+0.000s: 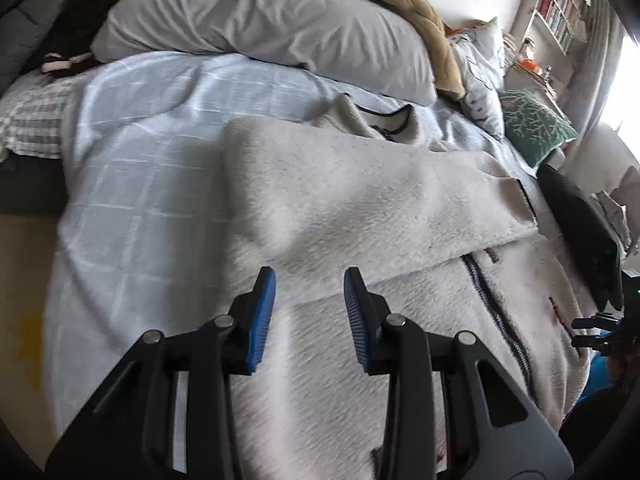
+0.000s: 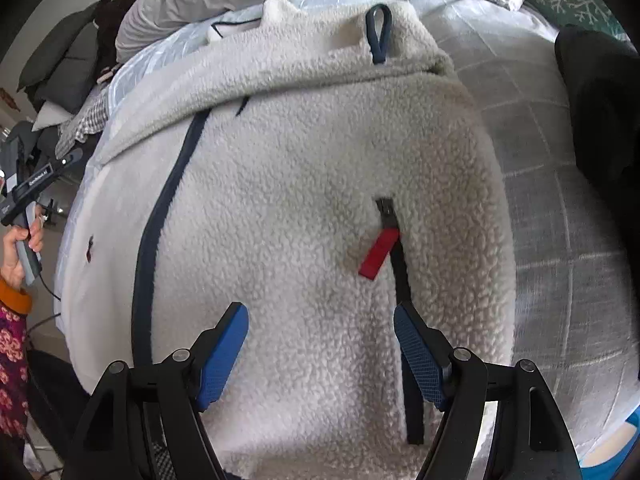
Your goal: Fold large clothes
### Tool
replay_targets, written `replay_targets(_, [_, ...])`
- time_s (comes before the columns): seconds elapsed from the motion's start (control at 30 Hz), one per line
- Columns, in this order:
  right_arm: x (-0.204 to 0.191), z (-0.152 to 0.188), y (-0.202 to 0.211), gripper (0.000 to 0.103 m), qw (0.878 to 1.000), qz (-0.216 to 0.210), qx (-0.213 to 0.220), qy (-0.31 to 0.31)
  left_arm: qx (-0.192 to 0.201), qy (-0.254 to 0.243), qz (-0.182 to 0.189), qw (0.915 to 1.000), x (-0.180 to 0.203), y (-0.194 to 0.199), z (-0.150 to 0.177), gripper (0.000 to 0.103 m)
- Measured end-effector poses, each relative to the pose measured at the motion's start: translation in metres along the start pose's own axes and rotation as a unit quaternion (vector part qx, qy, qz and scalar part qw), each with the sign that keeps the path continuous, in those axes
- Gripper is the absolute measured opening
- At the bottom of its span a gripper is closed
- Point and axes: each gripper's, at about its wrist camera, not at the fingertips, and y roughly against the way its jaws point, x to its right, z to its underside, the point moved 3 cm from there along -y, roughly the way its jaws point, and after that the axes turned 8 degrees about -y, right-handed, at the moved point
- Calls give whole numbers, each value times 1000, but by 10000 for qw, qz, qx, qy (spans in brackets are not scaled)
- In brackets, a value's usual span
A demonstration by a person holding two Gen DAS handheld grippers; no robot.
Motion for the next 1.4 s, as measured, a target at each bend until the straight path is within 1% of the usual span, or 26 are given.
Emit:
replay_targets(0.03, [0,-1,1,77,10000,6,37,-22,-123,5,-69,9999,0,-12,1,37])
replay_targets(0.1, [0,-4,1,77,9999,55,96,-55,-492,83,-282,9984,-6,-38,9,37])
replay_targets(0.13, [0,-5,-1,77,9999,91,98,-60,-722,159,-338,9967,-13,-55,18,32])
replay_targets(0.17, [1,-5,-2,77,9998,151,90,-66,-739,167,-308,9967,-16,-62,22,32])
replay_targets(0.2, [3,-5,-3,77,9997,203,76,-70,-636,159,-306,9974,-16,-61,23,32])
replay_targets(0.23, [5,-5,-5,77,9996,252,58,-77,-603,159,-350,9974,-14,-58,23,32])
replay_targets(0.27, [8,-5,-6,77,9994,318,41,-101,-673,149,-411,9968,-10,-54,22,35])
replay_targets(0.3, [11,-5,-5,77,9993,357,42,-134,-848,88,-478,9952,-3,-50,21,40])
replay_targets(0.33, [15,-6,-3,77,9992,349,61,-190,-1041,21,-493,9933,5,-46,22,57])
replay_targets(0.37, [18,-6,-1,77,9992,310,80,-236,-1152,-24,-495,9921,10,-42,24,71])
replay_targets(0.4, [21,-6,3,77,9992,240,111,-295,-1240,-87,-478,9911,17,-36,27,74])
replay_targets(0.5, [26,-5,13,78,9989,21,213,-424,-1540,-212,-322,9873,40,-15,39,74])
replay_targets(0.6, [32,-3,21,80,9982,-145,226,-528,-1838,-67,-205,9827,55,6,57,74])
replay_targets(0.7, [38,3,27,80,9981,-175,193,-554,-2056,203,-55,9784,64,28,77,75])
replay_targets(0.83, [43,13,30,80,9980,-235,90,-572,-2106,508,191,9761,68,54,105,75])
replay_targets(0.9, [49,20,33,81,9977,-284,45,-617,-2032,650,327,9764,64,63,114,75])
replay_targets(0.97, [57,24,35,81,9967,-373,30,-722,-1878,921,544,9764,55,68,123,75])
replay_targets(1.0, [61,25,36,81,9961,-406,35,-778,-1880,1095,635,9740,49,68,128,75])
replay_targets(1.03, [65,27,38,81,9955,-447,41,-838,-1933,1351,724,9691,39,68,134,75])
replay_targets(1.07, [70,29,39,81,9946,-492,44,-916,-1955,1498,790,9660,36,67,136,75])
replay_targets(1.1, [75,30,40,81,9937,-524,51,-989,-1935,1676,936,9621,28,68,140,75])
replay_targets(1.17, [85,34,42,81,9923,-538,40,-1114,-1881,1880,1141,9572,20,70,145,75])
replay_targets(1.23, [95,39,41,81,9908,-550,-28,-1240,-1836,1997,1249,9543,12,72,150,75])
replay_targets(1.3, [105,44,40,81,9887,-627,-115,-1360,-1864,2050,1267,9525,4,75,159,75])
replay_targets(1.4, [118,53,34,81,9828,-857,-332,-1604,-2030,2194,1339,9448,0,71,175,75])
